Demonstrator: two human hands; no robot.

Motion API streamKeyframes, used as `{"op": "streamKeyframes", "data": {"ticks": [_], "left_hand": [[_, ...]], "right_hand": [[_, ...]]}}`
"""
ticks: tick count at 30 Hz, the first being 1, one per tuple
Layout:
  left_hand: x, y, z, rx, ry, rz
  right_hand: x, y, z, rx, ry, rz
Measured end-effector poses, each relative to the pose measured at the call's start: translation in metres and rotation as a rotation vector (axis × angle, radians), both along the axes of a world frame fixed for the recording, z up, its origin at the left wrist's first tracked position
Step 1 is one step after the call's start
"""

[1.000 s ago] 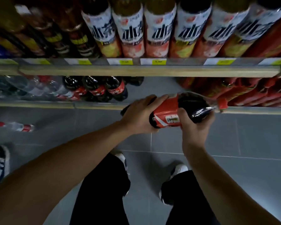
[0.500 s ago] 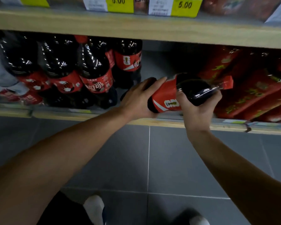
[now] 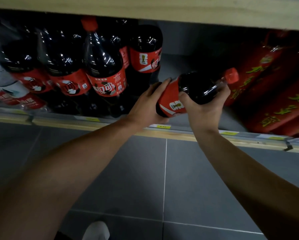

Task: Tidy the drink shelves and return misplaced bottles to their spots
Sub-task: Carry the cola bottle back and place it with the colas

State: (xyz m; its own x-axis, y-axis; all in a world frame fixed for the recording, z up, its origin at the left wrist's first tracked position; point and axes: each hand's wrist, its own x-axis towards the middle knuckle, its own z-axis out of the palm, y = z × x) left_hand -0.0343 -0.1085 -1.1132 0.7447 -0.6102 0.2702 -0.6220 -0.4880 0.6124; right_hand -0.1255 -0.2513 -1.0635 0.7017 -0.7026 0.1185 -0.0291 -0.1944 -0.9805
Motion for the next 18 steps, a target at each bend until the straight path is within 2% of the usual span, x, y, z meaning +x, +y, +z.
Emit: {"op": "streamKeyframes", "data": {"ticks": [8, 11, 18], "left_hand": [[-0.007, -0.004, 0.021, -0.033, -0.013, -0.060], [-0.010, -0.012, 0.039, -0.065, -0.017, -0.109], [-0.002, 0.003, 0.054, -0.125, -0.058, 0.013]], "right_hand": [[0.007, -0.007, -0.001, -0.011, 0.016, 0.012], [0.003, -0.015, 0.002, 0.004, -0.010, 0.100], [0.008, -0.028, 0.021, -0.072, 0.087, 0.326]]}}
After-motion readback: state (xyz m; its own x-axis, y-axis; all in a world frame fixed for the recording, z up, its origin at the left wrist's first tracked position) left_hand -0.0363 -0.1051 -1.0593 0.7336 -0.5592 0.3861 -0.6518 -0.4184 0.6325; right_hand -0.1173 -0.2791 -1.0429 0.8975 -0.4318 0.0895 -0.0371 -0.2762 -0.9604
